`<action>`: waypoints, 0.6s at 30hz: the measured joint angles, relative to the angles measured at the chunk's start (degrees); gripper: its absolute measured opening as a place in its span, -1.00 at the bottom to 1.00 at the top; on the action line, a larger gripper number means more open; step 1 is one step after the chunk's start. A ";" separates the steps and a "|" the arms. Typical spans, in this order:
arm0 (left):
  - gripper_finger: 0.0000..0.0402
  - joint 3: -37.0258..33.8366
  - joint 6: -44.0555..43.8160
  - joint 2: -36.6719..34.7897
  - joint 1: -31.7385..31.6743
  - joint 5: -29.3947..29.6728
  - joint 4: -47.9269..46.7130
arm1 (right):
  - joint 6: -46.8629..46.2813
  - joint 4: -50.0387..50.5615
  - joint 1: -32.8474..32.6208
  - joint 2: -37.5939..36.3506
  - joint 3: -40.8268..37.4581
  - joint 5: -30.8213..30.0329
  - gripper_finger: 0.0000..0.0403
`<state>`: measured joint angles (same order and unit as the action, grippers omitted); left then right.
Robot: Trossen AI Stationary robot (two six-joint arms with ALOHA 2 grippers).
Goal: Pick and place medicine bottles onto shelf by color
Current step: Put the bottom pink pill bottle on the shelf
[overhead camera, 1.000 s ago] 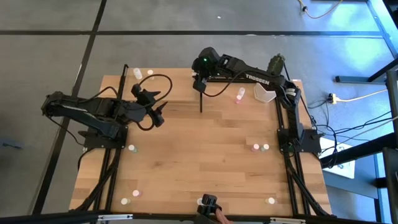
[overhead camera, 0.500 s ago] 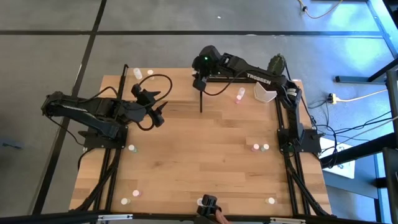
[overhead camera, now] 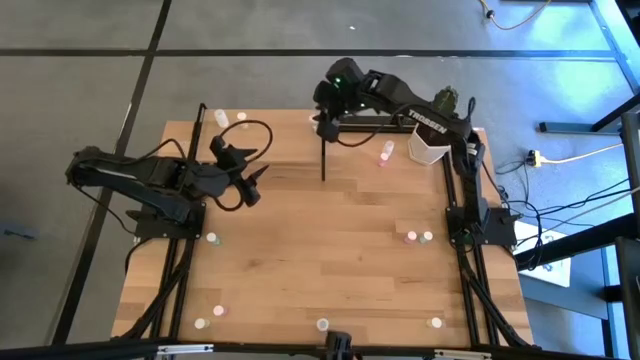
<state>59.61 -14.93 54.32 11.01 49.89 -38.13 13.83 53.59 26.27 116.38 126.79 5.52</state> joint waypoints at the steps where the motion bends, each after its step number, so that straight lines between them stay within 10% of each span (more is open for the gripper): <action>1: 0.17 0.00 -0.44 -0.48 0.33 -0.05 -0.02 | 0.86 2.03 -0.53 -0.04 1.38 0.49 -0.21; 7: 0.17 0.00 -6.29 -3.80 2.06 -2.28 -4.80 | 5.98 10.71 -5.53 -0.04 7.67 0.70 -0.21; 18: 0.17 0.00 -22.81 -4.70 3.94 -23.44 -19.73 | 5.88 14.88 -16.39 -2.85 8.10 0.77 -0.21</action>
<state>59.61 -37.74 49.62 14.95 26.45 -57.86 19.71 68.47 9.88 113.53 134.89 6.28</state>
